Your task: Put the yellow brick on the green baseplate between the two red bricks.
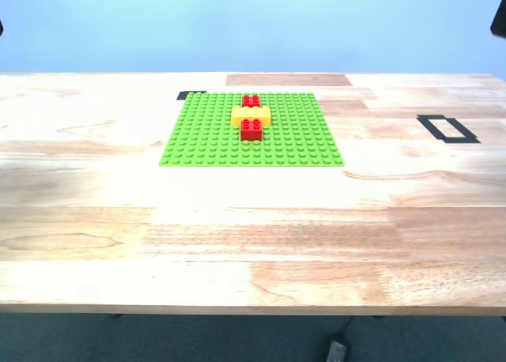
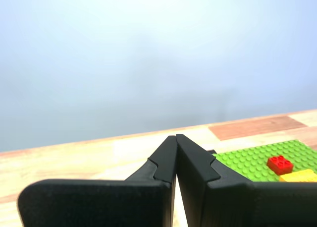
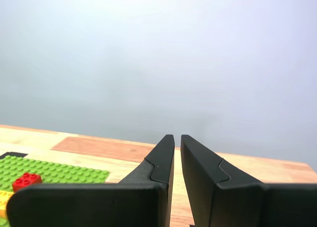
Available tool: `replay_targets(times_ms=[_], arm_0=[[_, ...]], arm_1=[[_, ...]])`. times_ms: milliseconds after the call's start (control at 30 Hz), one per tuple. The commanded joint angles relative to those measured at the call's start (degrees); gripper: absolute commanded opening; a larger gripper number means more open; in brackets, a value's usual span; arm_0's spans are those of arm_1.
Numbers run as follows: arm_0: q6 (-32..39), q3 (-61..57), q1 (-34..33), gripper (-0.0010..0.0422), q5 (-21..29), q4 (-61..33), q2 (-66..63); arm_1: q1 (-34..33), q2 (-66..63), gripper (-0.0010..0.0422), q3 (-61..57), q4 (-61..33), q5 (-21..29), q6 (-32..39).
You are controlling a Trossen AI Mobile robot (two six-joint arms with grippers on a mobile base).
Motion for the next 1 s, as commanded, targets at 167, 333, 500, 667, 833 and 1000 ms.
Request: replay_targets(times_ms=[167, 333, 500, 667, 833, 1000], arm_0=[[-0.1, -5.0, 0.0, 0.0, 0.2, 1.7, -5.6], [-0.2, -6.0, 0.0, 0.0, -1.7, 3.4, -5.6], [-0.1, -5.7, 0.0, 0.0, -3.0, 2.5, -4.9], [0.0, -5.8, 0.0, 0.0, -2.8, 2.8, -3.0], [0.5, -6.1, 0.0, 0.0, -2.9, 3.4, -1.7], [0.3, -6.1, 0.0, 0.0, -2.9, 3.4, -1.6]], arm_1=[[-0.2, -4.3, 0.0019, -3.3, -3.5, 4.4, -0.2], [-1.2, -4.7, -0.0003, -3.3, -6.1, 4.2, -1.7], [-3.7, -3.4, 0.0002, -3.3, -7.5, 4.1, -1.7], [-6.9, -2.1, 0.0002, -3.3, -7.6, 4.2, -1.9], [-9.9, -2.1, 0.0002, -3.3, -7.6, 4.1, -1.5], [-10.5, -2.1, 0.0001, -3.3, -7.6, 3.9, -1.5]])
